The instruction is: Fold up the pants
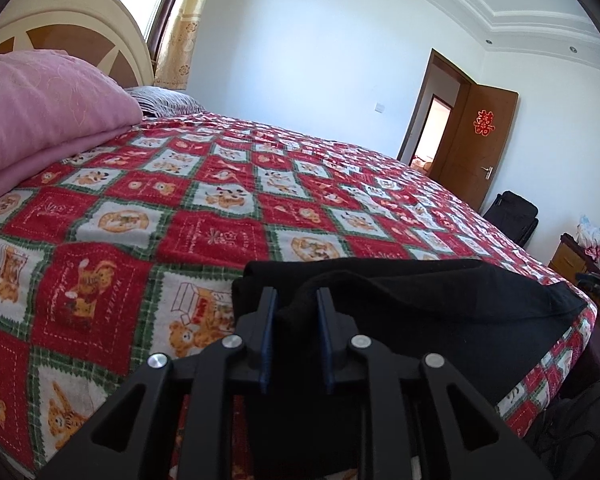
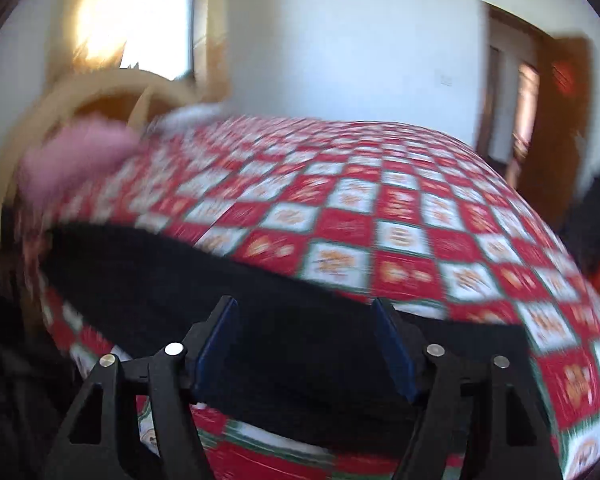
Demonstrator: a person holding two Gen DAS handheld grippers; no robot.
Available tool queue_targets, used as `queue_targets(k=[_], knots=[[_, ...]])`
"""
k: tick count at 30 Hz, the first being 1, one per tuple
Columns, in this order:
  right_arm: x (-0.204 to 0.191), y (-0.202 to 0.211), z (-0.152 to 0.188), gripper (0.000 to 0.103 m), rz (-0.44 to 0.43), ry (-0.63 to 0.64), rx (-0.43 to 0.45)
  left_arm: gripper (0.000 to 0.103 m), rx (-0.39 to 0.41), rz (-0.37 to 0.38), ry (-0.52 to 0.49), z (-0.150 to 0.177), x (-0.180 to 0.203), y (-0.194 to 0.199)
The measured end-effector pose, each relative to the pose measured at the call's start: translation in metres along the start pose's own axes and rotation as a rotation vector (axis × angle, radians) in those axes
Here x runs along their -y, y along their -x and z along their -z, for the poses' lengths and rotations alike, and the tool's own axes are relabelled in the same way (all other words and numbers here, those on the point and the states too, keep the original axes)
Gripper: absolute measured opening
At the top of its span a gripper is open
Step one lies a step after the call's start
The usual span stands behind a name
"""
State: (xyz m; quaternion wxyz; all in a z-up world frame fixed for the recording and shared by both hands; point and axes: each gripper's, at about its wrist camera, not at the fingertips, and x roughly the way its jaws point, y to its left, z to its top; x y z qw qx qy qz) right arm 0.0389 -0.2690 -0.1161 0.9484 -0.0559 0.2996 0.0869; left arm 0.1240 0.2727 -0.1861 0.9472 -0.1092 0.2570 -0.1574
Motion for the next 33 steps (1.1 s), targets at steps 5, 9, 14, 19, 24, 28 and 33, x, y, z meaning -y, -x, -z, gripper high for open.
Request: queue_targets(k=[5,9,14,19,24,28,33], knots=[[-0.102,-0.072,0.003,0.048,-0.081,0.284,-0.132,0.019,-0.006,0.004,-0.004,0.002,0.004,-0.003],[-0.141,-0.107,0.011,0.048,-0.081,0.407,-0.177,0.017,-0.007,0.000,-0.010,0.002,0.006,-0.003],[-0.149,-0.133,0.015,0.021,-0.024,0.480,-0.191,0.014,-0.022,-0.008,-0.024,-0.002,0.010,-0.006],[-0.146,-0.118,0.004,0.003,-0.041,0.483,-0.155,0.012,0.029,0.029,-0.006,-0.014,0.008,0.009],[-0.142,-0.068,-0.013,0.003,-0.060,0.467,-0.081,0.012,0.047,0.054,-0.021,-0.016,0.009,0.024],[-0.145,-0.057,0.002,0.003,-0.088,0.479,-0.113,0.012,0.015,0.063,-0.017,0.000,0.007,0.027],[-0.147,-0.073,0.035,0.003,-0.111,0.505,-0.202,0.012,-0.022,0.067,0.016,0.021,0.001,0.025]])
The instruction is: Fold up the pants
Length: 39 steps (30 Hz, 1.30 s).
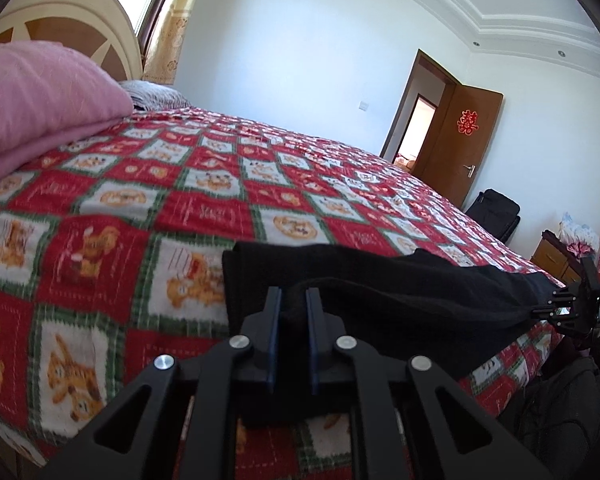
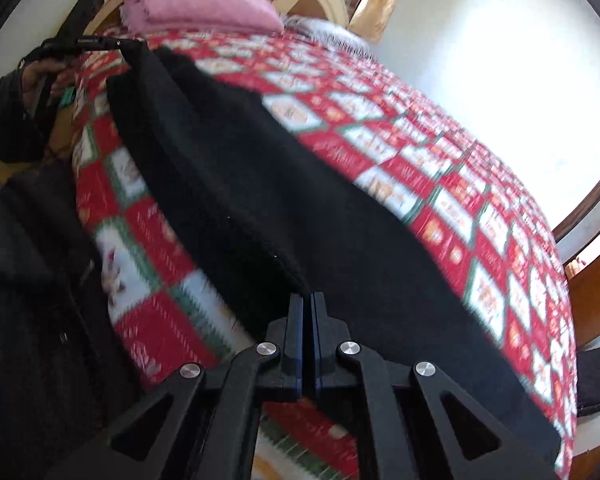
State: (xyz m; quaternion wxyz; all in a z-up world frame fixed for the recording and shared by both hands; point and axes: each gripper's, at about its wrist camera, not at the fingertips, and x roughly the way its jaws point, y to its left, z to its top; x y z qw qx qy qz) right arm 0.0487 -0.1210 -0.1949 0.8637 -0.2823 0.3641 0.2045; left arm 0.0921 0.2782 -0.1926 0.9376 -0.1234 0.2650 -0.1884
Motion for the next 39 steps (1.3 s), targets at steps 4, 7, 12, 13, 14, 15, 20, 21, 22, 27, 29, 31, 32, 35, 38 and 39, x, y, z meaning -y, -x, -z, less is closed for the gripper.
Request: queue_targets(k=[4,7,12,13,14,15,20,21,22,27,29,31,32,35,38,39], knots=[[0.001,-0.007,0.005,0.003,-0.014,-0.014,-0.013,0.012,-0.017,0.002,0.004,0.005,-0.002,-0.002],[-0.001,-0.012,0.007,0.003,-0.027,-0.007,-0.038,0.020,-0.028,-0.016,-0.001,0.009,-0.003,0.000],[-0.003,-0.015,0.013,0.003,-0.026,-0.026,-0.039,0.036,-0.055,-0.060,-0.036,0.017,-0.005,0.010],[-0.002,-0.014,0.013,0.003,-0.030,-0.033,-0.037,0.040,-0.062,-0.072,-0.047,0.018,-0.006,0.013],[-0.002,-0.014,0.014,0.003,-0.034,-0.037,-0.038,0.046,-0.070,-0.082,-0.054,0.019,-0.008,0.015],[-0.001,-0.014,0.014,0.003,-0.035,-0.038,-0.040,0.049,-0.080,-0.090,-0.062,0.021,-0.009,0.018],[-0.006,-0.016,0.013,0.004,-0.020,-0.015,-0.050,0.052,-0.117,-0.167,-0.066,0.032,-0.024,0.030],[-0.005,-0.016,0.013,0.004,-0.021,-0.018,-0.052,0.052,-0.112,-0.184,-0.050,0.033,-0.028,0.033],[-0.005,-0.015,0.013,0.004,-0.022,-0.020,-0.052,0.052,-0.097,-0.200,-0.031,0.033,-0.032,0.037],[-0.006,-0.013,0.013,0.004,-0.021,0.004,-0.069,0.053,0.007,-0.238,0.031,0.020,-0.036,0.053],[-0.006,-0.009,0.012,0.006,-0.028,0.007,-0.071,0.053,0.033,-0.221,0.016,0.011,-0.025,0.053],[-0.004,-0.001,0.010,0.006,-0.059,-0.012,-0.059,0.055,0.043,-0.172,-0.010,0.005,-0.007,0.048],[-0.004,0.003,0.007,0.006,-0.080,-0.025,-0.044,0.059,0.044,-0.157,-0.028,0.001,0.000,0.044],[-0.011,0.014,-0.011,0.018,-0.129,-0.032,0.016,0.064,0.023,-0.082,-0.081,-0.004,0.030,0.023],[-0.028,0.010,-0.036,0.036,-0.214,-0.016,0.067,0.064,-0.029,-0.023,-0.133,-0.001,0.054,-0.002],[-0.035,0.006,-0.044,0.036,-0.232,-0.006,0.078,0.064,-0.050,-0.012,-0.148,0.001,0.060,-0.009]])
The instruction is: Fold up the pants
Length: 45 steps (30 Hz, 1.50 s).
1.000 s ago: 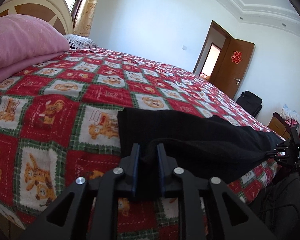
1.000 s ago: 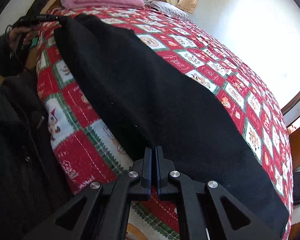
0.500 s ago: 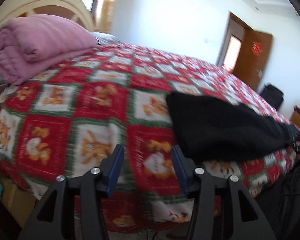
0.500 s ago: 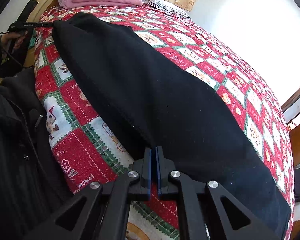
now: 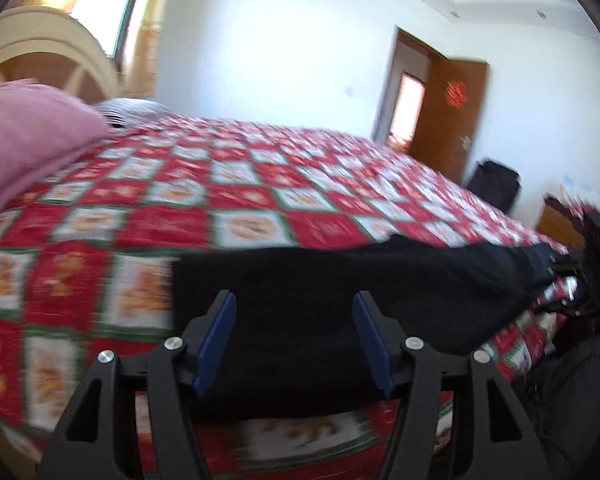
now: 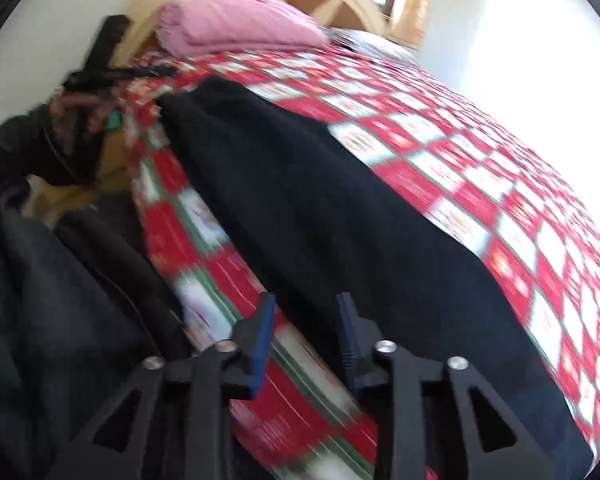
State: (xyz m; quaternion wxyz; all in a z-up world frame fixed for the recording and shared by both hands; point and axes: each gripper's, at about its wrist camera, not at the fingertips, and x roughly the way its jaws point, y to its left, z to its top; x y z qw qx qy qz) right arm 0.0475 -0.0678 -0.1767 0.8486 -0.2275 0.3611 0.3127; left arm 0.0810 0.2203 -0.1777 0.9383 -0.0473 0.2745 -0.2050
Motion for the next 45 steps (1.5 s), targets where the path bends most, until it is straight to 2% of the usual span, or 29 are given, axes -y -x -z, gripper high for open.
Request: queue_targets(k=[3,7,10,12,14,18,22,25,27,28,29,30,36,38,41,43,45], knots=[[-0.018,-0.025,-0.023,0.036,-0.027,0.038,0.019,0.064,-0.059,0.000,-0.049,0.009,0.016,-0.018],[-0.031,-0.056,-0.038,0.036,-0.068,0.051,0.005,0.064,-0.110,-0.001,-0.042,0.024,0.014,-0.026],[-0.044,-0.079,-0.038,0.036,-0.013,0.117,-0.033,0.064,-0.100,0.018,-0.025,0.026,0.010,-0.021],[-0.048,-0.080,-0.036,0.035,0.009,0.133,-0.020,0.064,-0.101,0.027,-0.024,0.026,0.010,-0.019],[-0.045,-0.076,-0.038,0.030,-0.024,0.104,-0.015,0.064,-0.103,0.029,-0.024,0.028,0.010,-0.019],[-0.042,-0.071,-0.041,0.030,-0.102,0.071,-0.018,0.064,-0.097,0.037,-0.015,0.030,0.009,-0.019],[-0.042,-0.071,-0.044,0.030,-0.106,0.050,0.004,0.064,-0.094,0.037,-0.007,0.030,0.009,-0.020],[-0.044,-0.074,-0.046,0.029,-0.076,0.058,0.000,0.064,-0.091,0.040,0.003,0.029,0.008,-0.020],[-0.048,-0.081,-0.047,0.016,-0.045,0.081,-0.010,0.064,-0.091,0.045,0.010,0.028,0.007,-0.020],[-0.049,-0.082,-0.048,0.013,-0.041,0.086,-0.007,0.064,-0.091,0.048,0.014,0.029,0.007,-0.019],[-0.050,-0.082,-0.049,0.005,-0.042,0.090,-0.004,0.064,-0.095,0.050,0.014,0.028,0.007,-0.018],[-0.051,-0.080,-0.049,0.003,-0.045,0.094,-0.001,0.064,-0.101,0.049,0.009,0.028,0.007,-0.018],[-0.057,-0.048,-0.048,0.002,-0.059,0.118,0.033,0.064,-0.106,0.074,0.020,0.026,0.001,-0.005],[-0.060,-0.053,-0.045,0.002,-0.029,0.140,0.022,0.064,-0.095,0.059,0.043,0.023,-0.002,-0.005],[-0.055,-0.071,-0.042,0.003,-0.053,0.111,-0.021,0.065,-0.077,0.057,0.056,0.015,0.002,-0.006],[-0.056,-0.076,-0.042,0.008,-0.012,0.127,-0.020,0.072,-0.064,0.067,0.032,0.011,0.011,-0.007],[-0.057,-0.072,-0.044,0.018,-0.016,0.139,-0.028,0.075,-0.057,0.073,0.015,0.009,0.021,-0.011]])
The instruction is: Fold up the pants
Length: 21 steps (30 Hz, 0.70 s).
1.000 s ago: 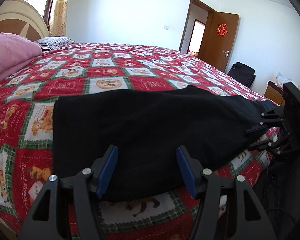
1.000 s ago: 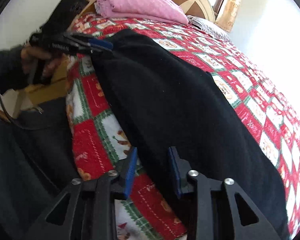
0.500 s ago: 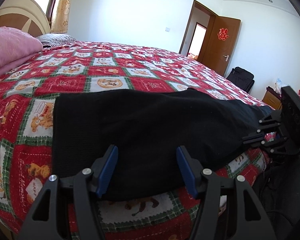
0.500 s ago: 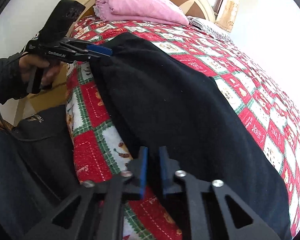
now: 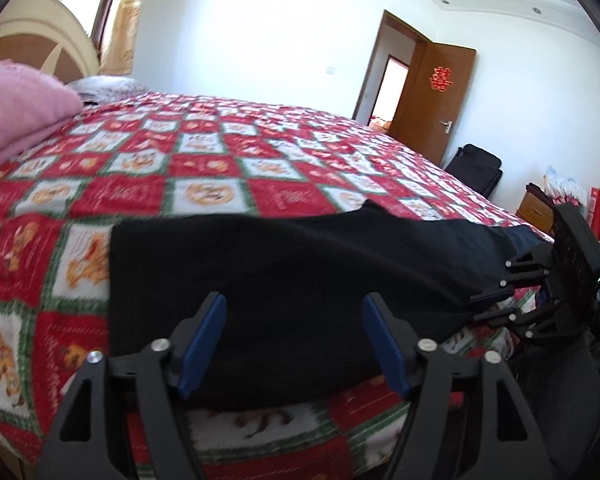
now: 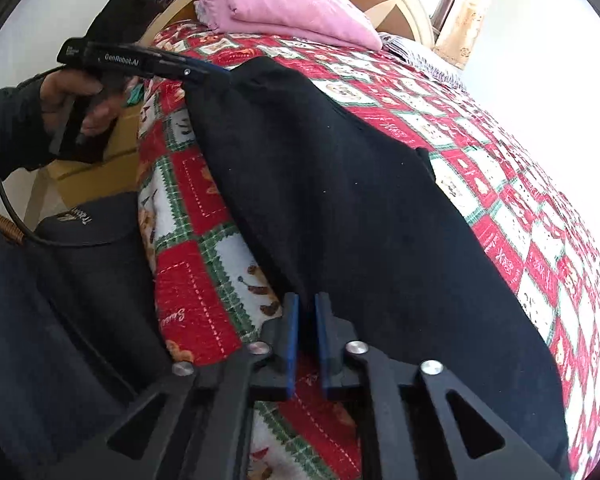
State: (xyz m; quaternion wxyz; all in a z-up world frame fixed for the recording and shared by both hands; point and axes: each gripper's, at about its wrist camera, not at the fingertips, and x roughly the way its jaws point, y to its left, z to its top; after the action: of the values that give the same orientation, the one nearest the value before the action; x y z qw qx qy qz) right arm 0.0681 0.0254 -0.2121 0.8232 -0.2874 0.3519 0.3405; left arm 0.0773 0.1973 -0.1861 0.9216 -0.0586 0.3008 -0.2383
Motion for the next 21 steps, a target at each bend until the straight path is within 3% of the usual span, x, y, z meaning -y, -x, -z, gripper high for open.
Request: queue_targets(k=[2,6,9,13,15,17,21], knots=[[0.008,0.010,-0.003,0.019,-0.034,-0.020,0.015,0.075,-0.010,0.013,-0.023,0.000,0.008,-0.007],[0.046,0.031,-0.015,0.020,-0.089,-0.141,0.085,0.075,-0.093,-0.044,-0.077,0.010,0.015,-0.031],[0.076,0.033,-0.029,0.020,-0.077,-0.218,0.132,0.078,-0.086,-0.070,-0.130,0.017,0.022,-0.031],[0.118,0.013,-0.050,0.022,-0.136,-0.371,0.142,0.082,-0.088,-0.106,-0.194,0.023,0.030,-0.033],[0.139,-0.006,-0.061,0.044,-0.195,-0.464,0.135,0.086,-0.081,-0.112,-0.206,0.025,0.033,-0.033],[0.152,-0.023,-0.065,0.058,-0.239,-0.539,0.126,0.089,-0.073,-0.110,-0.204,0.026,0.033,-0.034],[0.166,-0.055,-0.068,0.057,-0.332,-0.648,0.094,0.089,-0.063,-0.102,-0.190,0.027,0.031,-0.033]])
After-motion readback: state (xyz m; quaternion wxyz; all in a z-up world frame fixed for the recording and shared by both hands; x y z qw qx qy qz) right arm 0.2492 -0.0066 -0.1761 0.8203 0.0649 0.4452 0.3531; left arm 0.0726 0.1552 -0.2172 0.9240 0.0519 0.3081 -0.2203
